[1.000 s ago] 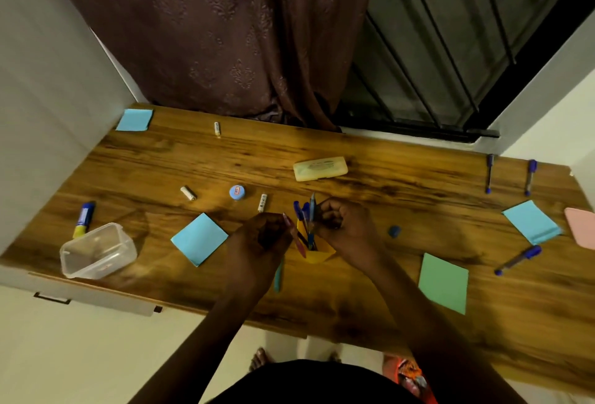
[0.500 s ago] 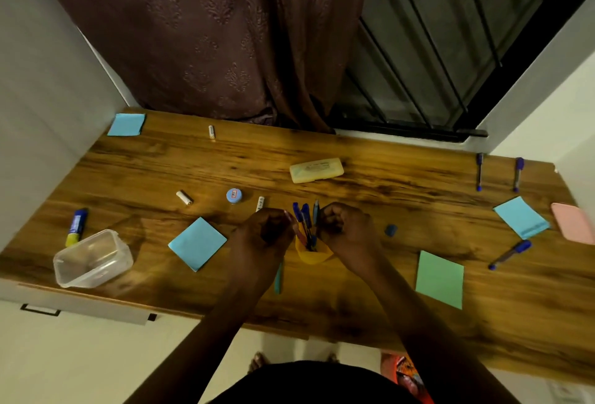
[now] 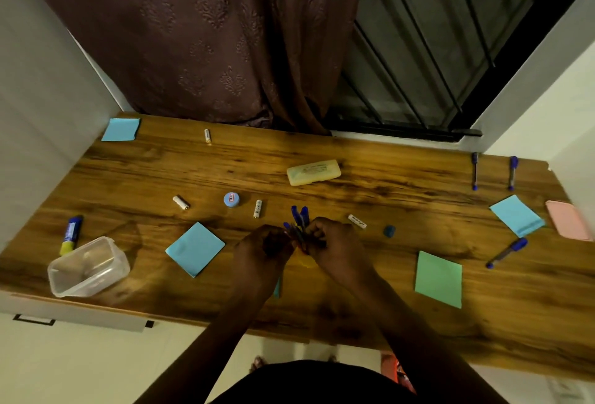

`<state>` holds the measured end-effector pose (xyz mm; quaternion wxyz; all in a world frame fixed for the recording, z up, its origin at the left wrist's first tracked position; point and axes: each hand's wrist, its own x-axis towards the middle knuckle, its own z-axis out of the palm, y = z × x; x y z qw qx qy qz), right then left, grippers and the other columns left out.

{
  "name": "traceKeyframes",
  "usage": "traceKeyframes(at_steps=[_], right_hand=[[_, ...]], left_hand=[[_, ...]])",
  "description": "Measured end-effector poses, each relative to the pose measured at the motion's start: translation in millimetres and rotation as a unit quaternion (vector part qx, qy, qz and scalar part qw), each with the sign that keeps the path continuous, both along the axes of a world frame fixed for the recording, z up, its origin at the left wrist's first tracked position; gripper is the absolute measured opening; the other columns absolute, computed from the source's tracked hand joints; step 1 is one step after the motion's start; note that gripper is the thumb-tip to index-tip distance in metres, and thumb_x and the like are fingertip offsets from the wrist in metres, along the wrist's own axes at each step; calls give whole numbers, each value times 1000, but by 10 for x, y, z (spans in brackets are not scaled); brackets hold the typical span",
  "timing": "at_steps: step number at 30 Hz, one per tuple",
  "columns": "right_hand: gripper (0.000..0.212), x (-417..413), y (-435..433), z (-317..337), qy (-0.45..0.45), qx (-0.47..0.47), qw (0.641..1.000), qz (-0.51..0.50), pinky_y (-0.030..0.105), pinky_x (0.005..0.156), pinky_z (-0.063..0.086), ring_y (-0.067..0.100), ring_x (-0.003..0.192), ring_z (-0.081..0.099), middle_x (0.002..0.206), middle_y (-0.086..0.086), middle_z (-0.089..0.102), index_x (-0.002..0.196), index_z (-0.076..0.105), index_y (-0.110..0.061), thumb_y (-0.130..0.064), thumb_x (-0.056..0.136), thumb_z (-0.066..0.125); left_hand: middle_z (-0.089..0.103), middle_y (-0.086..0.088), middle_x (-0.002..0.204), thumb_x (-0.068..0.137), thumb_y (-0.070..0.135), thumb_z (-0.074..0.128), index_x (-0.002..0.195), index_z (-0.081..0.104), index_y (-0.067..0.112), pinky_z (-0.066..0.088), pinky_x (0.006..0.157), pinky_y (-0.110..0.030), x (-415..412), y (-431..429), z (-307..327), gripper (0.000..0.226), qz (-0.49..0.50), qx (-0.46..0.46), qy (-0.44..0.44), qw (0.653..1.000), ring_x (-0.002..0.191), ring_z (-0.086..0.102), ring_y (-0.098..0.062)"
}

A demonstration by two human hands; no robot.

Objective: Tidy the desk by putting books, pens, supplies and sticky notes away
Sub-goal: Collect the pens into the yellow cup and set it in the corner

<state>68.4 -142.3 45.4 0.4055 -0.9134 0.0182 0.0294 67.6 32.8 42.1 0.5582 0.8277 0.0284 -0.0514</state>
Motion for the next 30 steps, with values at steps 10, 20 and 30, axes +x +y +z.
traceKeyframes(at_steps=[10, 20, 30], right_hand=[[17, -95, -137, 81, -16, 39, 998, -50, 16, 81, 56, -6, 95, 67, 97, -16, 71, 102, 73, -22, -12, 88, 76], [17, -393, -636, 154, -56, 49, 985, -154, 23, 83, 57, -4, 94, 69, 98, -18, 75, 97, 75, -28, -19, 85, 82], [18, -598, -1464, 212, -91, 76, 972, -205, 23, 70, 56, 2, 80, 72, 84, -17, 75, 89, 75, -24, -6, 85, 78]], left_hand=[[75, 15, 86, 82, 10, 82, 93, 70, 30, 53, 72, -9, 21, 187, 98, 26, 7, 0, -49, 999, 82, 71, 3], [75, 8, 90, 87, 5, 75, 94, 71, 17, 55, 77, -13, -79, -21, 307, 15, -78, -23, -103, 991, 87, 73, -5], [73, 8, 86, 90, 5, 72, 93, 70, 16, 54, 71, -16, -107, -1081, 472, 12, -166, -65, -107, 978, 82, 71, -9]])
